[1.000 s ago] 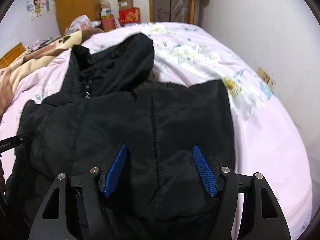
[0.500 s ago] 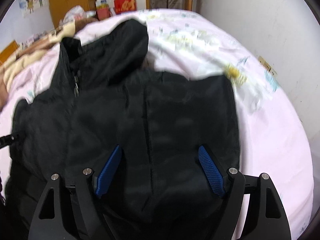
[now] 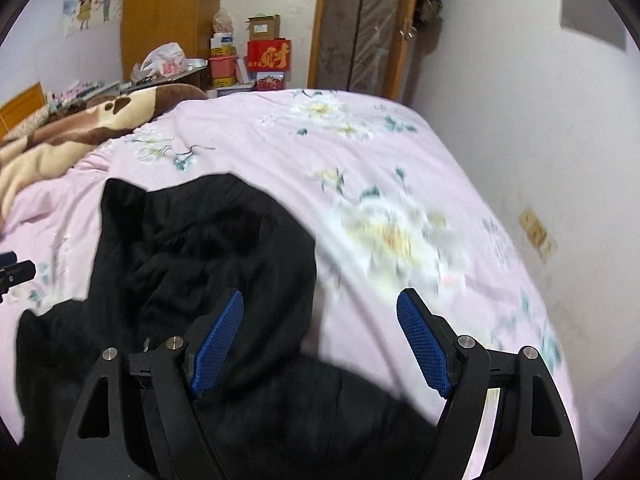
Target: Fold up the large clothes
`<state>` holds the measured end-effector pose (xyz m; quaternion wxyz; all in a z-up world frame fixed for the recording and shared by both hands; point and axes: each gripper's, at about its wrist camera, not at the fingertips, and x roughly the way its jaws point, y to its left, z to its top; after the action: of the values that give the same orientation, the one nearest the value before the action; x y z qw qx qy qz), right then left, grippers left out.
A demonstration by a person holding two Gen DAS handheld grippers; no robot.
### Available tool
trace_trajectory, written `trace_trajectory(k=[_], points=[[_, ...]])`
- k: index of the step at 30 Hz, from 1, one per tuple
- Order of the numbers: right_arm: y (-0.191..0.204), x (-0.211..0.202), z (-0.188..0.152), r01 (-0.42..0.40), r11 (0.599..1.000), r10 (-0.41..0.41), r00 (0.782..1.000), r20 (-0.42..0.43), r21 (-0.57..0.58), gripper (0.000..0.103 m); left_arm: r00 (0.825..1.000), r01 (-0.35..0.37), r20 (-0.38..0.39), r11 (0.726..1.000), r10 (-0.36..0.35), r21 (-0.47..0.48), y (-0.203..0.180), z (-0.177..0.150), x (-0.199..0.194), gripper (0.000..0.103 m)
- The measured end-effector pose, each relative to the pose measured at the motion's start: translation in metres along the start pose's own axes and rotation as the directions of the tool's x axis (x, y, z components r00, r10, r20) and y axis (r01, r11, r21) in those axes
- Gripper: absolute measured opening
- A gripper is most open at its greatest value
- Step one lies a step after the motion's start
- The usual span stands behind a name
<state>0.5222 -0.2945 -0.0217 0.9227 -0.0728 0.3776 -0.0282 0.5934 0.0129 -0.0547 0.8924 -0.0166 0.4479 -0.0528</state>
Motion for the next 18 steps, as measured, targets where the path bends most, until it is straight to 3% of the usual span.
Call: trace_trajectory(k=[2,4,5,8,10,11,12,13,15,18], points=[[0.008,0.016,0.013,0.022,0.999,-0.021,1.000,0.010,-0.047,0.079,1.000,0.000,0.019,1.000,0.000,0.012,-0.009,0.012,0.008,0.076],[0.017,0.037,0.021,0.001,0.996,-0.005,0.999,-0.036,-0.091,0.079,1.000,-0.009,0.012,0.999,0.009,0.043,-0.022,0.021,0.022,0.076],[0.021,0.051,0.023,0.025,0.993,-0.034,0.997,-0.068,-0.118,0.079,1.000,-0.015,-0.014,0.998,0.015,0.054,-0.030,0.027,0.036,0.076],[0.019,0.071,0.022,0.027,0.996,-0.036,0.994,-0.099,-0.082,0.079,0.997,-0.066,-0.046,0.997,0.067,0.033,-0.038,0.040,0.067,0.076],[0.012,0.073,0.019,0.016,0.999,-0.020,0.996,-0.092,-0.042,0.061,0.989,-0.130,-0.064,0.991,0.131,0.017,-0.037,0.045,0.086,0.073],[0.010,0.073,0.016,0.036,0.999,-0.039,0.995,-0.091,-0.037,0.031,0.987,-0.148,-0.068,0.989,0.148,0.001,-0.033,0.045,0.091,0.068],[0.007,0.072,0.011,0.023,0.999,-0.026,0.995,-0.095,-0.034,0.012,0.985,-0.160,-0.067,0.987,0.159,-0.018,-0.028,0.044,0.095,0.051],[0.007,0.072,0.007,0.008,0.999,-0.011,0.994,-0.105,-0.036,0.008,0.984,-0.160,-0.083,0.986,0.155,-0.052,-0.021,0.043,0.101,0.030],[0.007,0.069,-0.002,0.012,0.998,-0.018,0.996,-0.093,-0.060,0.006,0.980,-0.175,-0.111,0.980,0.165,-0.090,-0.008,0.040,0.108,0.006],[-0.006,0.063,-0.011,-0.028,1.000,0.028,0.997,-0.078,-0.003,0.006,0.980,-0.188,-0.089,0.975,0.178,-0.115,0.007,0.031,0.108,0.005]])
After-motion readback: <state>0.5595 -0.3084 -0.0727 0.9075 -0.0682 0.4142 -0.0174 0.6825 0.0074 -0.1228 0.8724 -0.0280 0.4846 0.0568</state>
